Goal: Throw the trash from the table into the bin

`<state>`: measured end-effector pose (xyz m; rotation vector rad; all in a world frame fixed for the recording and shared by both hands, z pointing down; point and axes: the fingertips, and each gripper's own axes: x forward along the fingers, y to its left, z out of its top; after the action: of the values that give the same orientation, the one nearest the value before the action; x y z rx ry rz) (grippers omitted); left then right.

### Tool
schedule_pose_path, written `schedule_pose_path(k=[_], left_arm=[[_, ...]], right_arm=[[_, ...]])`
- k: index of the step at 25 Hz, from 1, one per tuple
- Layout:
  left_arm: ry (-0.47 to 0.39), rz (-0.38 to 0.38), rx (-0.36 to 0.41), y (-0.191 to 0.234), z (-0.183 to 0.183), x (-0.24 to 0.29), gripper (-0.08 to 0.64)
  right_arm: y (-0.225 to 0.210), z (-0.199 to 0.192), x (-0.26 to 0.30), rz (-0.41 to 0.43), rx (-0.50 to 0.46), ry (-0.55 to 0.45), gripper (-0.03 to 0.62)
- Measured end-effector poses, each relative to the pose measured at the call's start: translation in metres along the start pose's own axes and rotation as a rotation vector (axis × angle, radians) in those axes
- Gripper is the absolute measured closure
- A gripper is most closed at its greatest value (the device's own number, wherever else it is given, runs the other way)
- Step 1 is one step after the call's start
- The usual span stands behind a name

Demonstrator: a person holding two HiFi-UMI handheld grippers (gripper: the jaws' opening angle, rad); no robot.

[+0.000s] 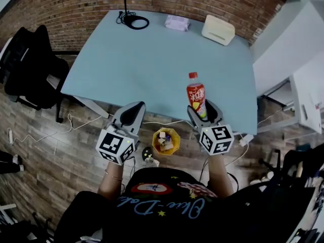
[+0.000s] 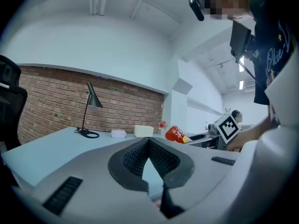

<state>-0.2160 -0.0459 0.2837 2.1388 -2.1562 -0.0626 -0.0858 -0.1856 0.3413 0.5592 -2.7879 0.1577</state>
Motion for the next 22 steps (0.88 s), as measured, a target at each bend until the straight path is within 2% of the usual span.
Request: schedule_pose_path(k=[3, 7, 14, 22], left_arm=[[0.013, -0.020, 0.018, -0.034, -0.005, -0.004, 0.552], [0.017, -0.032, 0.032, -0.075, -0.011, -0.012, 0.552], [0.013, -0.015, 0.049, -0.133, -0.018, -0.034, 0.552], [0.031, 0.043, 0.044, -0.172, -0.026, -0.081, 0.552]], right_arm=[[-0.006, -0.006, -0.033, -0.021, -0.036, 0.006, 0.306], [-0.010, -0.010, -0.072, -0.009, -0.036, -0.036, 0.307], [-0.009, -0.032, -0.133, 0.027, -0.036, -0.062, 0.306], [0.006, -0.052, -0.194, 0.041, -0.017, -0.073, 0.307]])
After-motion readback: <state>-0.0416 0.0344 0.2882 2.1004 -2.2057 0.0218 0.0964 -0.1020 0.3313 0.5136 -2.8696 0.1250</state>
